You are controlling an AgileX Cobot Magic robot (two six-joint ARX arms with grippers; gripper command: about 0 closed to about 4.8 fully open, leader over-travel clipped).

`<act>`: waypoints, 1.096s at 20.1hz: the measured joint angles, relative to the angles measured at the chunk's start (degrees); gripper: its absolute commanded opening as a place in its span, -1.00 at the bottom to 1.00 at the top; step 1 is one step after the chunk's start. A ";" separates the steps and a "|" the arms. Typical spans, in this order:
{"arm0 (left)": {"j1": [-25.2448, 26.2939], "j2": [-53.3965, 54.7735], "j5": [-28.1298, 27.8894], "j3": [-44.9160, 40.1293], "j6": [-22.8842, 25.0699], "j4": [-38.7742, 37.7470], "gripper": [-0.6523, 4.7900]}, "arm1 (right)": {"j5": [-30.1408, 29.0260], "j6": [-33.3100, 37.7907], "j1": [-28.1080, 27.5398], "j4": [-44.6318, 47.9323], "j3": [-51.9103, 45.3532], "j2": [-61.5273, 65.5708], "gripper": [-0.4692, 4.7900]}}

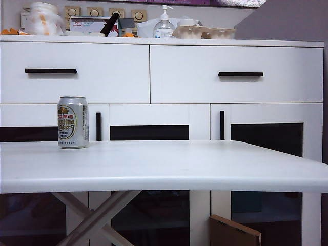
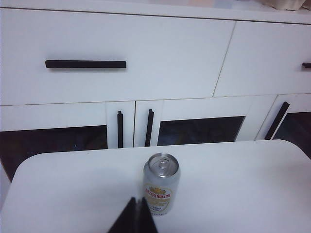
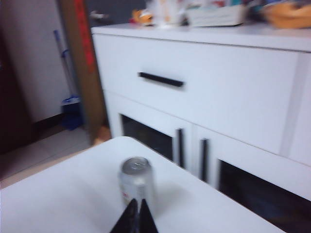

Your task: Pick up a can of beer from the white table, open the left drawer, place the beer inside the drawer, and finally close the drawer.

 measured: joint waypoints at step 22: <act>0.00 0.02 0.17 0.00 0.04 -0.35 -0.78 | -0.81 -4.11 8.92 2.60 38.23 43.15 1.00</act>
